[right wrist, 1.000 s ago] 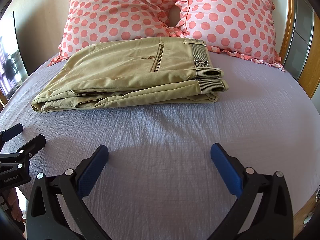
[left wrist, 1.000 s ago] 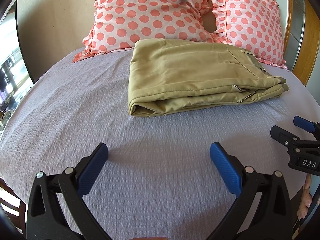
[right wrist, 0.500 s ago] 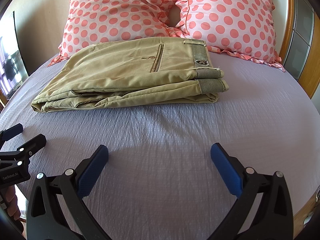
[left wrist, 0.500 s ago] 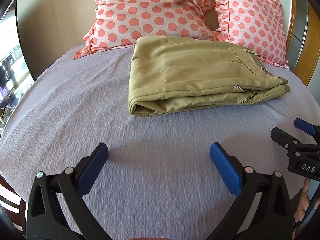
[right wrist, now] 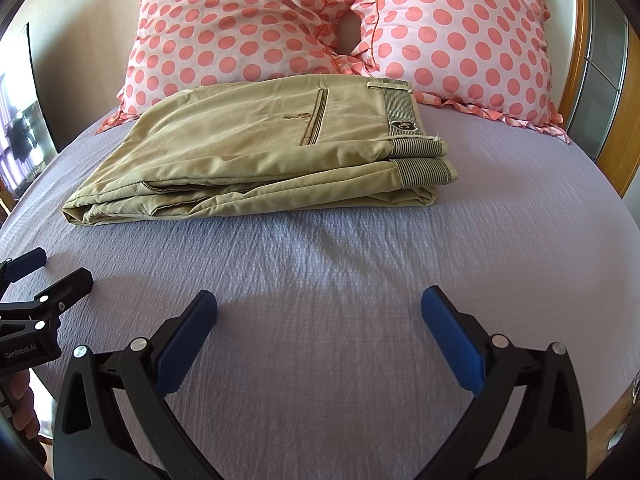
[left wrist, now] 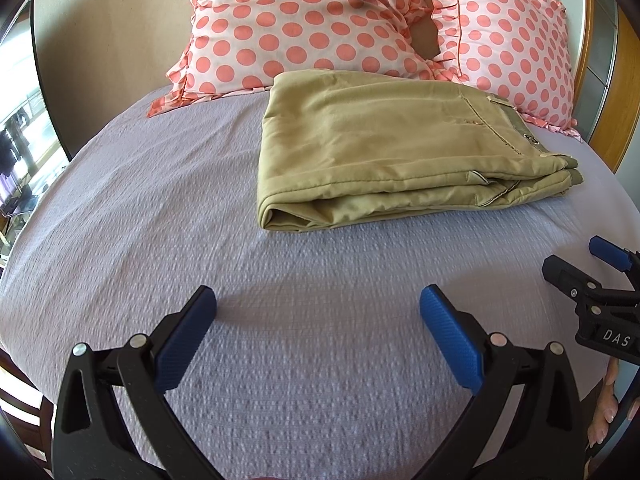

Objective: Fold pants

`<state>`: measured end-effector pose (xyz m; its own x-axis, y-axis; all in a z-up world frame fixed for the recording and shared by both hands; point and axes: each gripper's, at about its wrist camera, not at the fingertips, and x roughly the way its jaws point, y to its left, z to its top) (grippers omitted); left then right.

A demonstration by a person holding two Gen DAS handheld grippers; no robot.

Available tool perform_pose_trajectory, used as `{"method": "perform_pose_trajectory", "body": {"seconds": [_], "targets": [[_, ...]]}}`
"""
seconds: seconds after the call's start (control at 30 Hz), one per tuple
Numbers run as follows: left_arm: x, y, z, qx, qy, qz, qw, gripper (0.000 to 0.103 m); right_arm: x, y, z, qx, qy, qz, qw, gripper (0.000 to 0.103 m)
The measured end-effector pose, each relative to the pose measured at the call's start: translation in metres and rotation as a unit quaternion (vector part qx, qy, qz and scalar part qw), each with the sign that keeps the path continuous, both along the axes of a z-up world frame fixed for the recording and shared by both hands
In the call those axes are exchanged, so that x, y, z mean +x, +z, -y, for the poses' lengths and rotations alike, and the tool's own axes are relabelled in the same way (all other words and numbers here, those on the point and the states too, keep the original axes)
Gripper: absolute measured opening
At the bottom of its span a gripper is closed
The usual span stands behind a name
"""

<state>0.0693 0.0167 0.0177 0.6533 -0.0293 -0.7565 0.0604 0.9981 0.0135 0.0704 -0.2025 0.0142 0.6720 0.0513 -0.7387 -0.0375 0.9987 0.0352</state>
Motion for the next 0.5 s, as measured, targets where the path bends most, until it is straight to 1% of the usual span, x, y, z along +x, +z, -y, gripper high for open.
{"method": "perform_pose_trajectory", "body": {"seconds": [0.5], "targets": [[-0.0003, -0.0008, -0.0001, 0.000, 0.001, 0.000, 1.0000, 0.101, 0.0000, -0.0003, 0.0001, 0.000, 0.000, 0.000, 1.000, 0.102]]}}
